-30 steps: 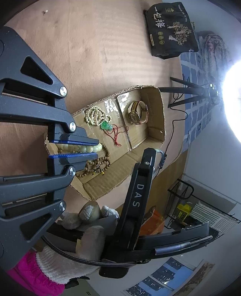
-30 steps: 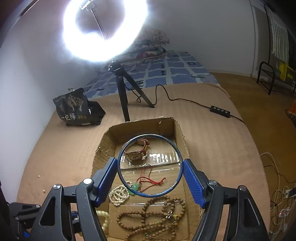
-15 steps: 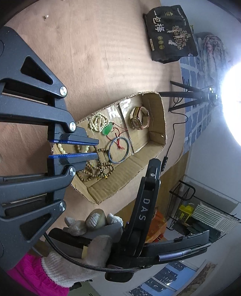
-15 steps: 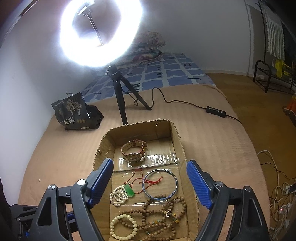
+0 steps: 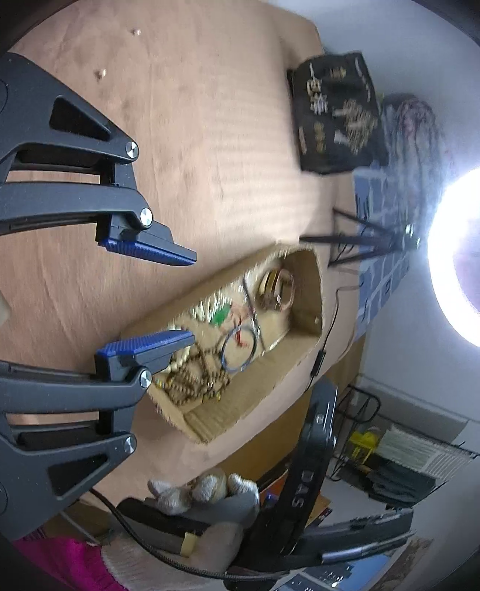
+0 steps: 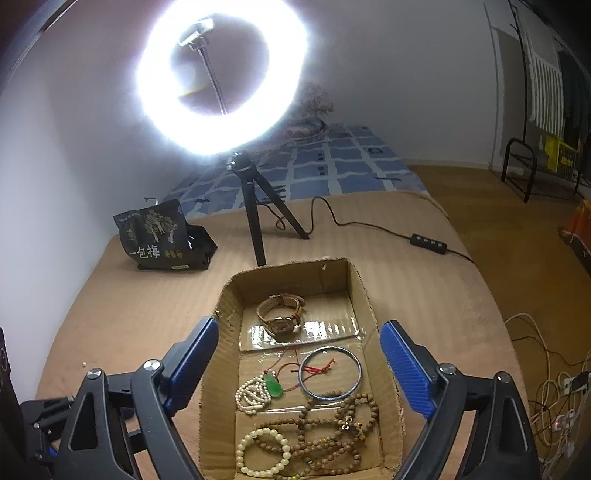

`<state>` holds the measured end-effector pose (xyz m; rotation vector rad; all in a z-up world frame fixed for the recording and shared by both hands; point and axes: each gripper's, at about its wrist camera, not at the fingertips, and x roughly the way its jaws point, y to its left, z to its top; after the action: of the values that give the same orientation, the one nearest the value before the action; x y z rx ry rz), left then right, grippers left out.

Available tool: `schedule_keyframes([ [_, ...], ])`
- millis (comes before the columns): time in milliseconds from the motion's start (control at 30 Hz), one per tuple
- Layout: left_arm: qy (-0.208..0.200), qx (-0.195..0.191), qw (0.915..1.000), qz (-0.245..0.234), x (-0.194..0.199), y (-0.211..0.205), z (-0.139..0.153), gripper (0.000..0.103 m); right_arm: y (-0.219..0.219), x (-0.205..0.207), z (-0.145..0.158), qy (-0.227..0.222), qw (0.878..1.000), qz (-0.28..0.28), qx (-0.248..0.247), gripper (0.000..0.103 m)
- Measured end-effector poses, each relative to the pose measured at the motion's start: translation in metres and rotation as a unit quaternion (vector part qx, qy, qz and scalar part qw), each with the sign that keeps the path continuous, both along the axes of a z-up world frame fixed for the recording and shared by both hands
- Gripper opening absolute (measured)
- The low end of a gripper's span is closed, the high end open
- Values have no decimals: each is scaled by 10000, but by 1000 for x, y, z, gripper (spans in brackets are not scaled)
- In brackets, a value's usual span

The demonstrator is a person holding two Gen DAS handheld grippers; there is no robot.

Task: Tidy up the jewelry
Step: 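Withdraw both open tools from the box back over the blanket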

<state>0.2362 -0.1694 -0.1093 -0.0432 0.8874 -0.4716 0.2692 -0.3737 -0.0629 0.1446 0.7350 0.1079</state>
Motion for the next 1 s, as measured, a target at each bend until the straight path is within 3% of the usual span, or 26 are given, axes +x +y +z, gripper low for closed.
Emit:
schedule_keyframes([
  [433, -15, 309, 9970, 708, 6, 81, -4, 36, 53, -2, 10, -101, 9995, 295, -11, 94],
  [1000, 167, 497, 9823, 1796, 10, 207, -25, 36, 138, -4, -4, 11, 9946, 1037, 26, 93],
])
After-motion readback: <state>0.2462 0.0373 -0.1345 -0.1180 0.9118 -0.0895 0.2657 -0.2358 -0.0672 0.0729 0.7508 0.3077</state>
